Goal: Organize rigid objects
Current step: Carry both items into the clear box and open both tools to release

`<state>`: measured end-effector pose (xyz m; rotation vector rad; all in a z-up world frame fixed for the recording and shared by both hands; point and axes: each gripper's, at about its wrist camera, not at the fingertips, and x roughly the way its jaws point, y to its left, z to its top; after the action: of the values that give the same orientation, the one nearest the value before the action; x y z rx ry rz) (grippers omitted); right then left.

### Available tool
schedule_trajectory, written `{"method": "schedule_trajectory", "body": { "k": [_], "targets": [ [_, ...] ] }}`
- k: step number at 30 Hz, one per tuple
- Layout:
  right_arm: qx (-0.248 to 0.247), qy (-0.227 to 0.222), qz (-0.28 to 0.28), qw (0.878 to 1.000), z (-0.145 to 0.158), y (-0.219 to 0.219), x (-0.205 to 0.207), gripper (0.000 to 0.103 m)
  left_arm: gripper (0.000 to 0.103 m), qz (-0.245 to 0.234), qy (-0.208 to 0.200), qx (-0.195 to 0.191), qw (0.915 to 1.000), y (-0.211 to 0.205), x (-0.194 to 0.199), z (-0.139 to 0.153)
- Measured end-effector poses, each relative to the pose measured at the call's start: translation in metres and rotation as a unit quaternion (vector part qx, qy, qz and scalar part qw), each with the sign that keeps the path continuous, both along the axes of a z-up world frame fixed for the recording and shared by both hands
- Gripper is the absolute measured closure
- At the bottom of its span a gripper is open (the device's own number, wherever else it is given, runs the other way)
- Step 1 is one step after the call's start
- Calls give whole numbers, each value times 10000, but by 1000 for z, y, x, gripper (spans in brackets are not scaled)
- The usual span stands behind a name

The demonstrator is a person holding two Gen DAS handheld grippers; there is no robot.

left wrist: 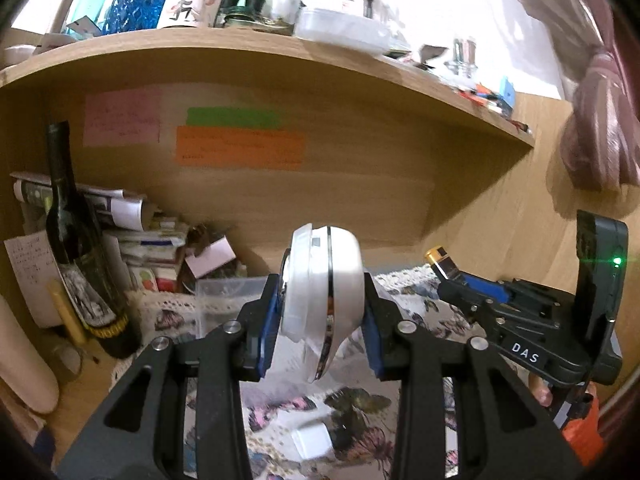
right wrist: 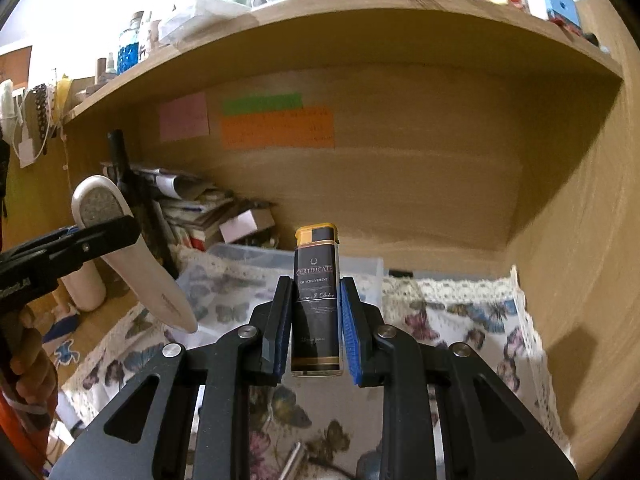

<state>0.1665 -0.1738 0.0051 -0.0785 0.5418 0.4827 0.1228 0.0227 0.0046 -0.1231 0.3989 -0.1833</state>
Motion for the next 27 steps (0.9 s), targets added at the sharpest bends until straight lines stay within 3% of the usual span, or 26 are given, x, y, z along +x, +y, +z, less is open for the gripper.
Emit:
{"method": "schedule_trajectory", "body": {
  "k": [9, 22, 27],
  "targets": [
    [-71, 59, 120, 9999, -4, 21, 37, 82, 66, 328, 89, 159, 9993, 15, 42, -4],
    [-387, 1038, 195, 9936, -67, 34, 88, 82, 66, 829, 957, 536, 9905, 27, 106, -59],
    [-482, 1257, 254, 9906, -82, 38, 95, 82, 66, 752, 1089, 779, 9881, 15, 115, -70]
  ]
}}
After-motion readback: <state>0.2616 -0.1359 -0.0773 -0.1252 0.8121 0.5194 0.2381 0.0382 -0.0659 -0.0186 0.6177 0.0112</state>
